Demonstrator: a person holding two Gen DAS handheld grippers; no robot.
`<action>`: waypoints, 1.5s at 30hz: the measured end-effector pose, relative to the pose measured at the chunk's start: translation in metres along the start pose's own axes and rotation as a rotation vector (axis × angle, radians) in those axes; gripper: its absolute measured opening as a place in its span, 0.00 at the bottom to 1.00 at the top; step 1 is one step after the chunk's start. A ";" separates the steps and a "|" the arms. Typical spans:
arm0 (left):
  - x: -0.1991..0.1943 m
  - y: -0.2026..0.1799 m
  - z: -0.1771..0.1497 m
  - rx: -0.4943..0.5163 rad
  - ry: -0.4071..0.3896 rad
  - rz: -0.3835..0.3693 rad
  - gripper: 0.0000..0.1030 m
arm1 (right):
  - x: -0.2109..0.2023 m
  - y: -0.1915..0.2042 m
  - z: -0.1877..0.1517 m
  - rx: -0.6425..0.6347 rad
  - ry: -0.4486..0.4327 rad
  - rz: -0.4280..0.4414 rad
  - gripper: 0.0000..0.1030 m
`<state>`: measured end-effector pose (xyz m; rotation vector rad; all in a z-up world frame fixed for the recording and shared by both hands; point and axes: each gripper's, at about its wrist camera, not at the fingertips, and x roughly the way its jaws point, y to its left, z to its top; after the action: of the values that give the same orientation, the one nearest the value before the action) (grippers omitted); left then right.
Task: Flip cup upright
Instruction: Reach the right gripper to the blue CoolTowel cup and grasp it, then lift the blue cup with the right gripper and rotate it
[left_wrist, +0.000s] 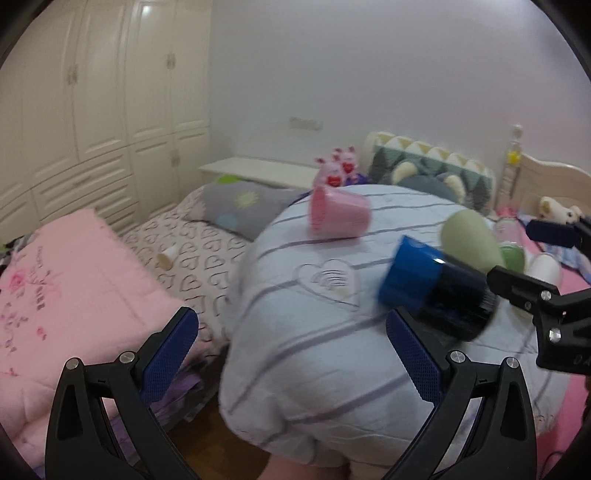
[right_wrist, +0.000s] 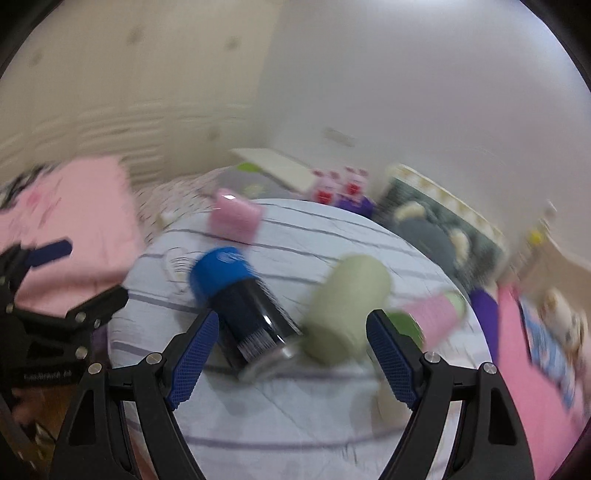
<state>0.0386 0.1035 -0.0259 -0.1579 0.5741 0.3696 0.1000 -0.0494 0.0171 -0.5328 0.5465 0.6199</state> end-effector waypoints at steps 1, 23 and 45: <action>0.004 0.003 0.001 -0.002 0.014 0.015 1.00 | 0.005 0.006 0.005 -0.045 0.014 0.029 0.81; 0.040 0.026 -0.009 -0.144 0.263 0.067 1.00 | 0.117 0.019 0.020 -0.328 0.447 0.334 0.71; 0.041 0.021 -0.016 -0.120 0.329 0.059 1.00 | 0.078 0.014 0.015 -0.126 0.478 0.357 0.66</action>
<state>0.0545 0.1307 -0.0631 -0.3208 0.8829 0.4394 0.1494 0.0000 -0.0238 -0.7160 1.0739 0.8757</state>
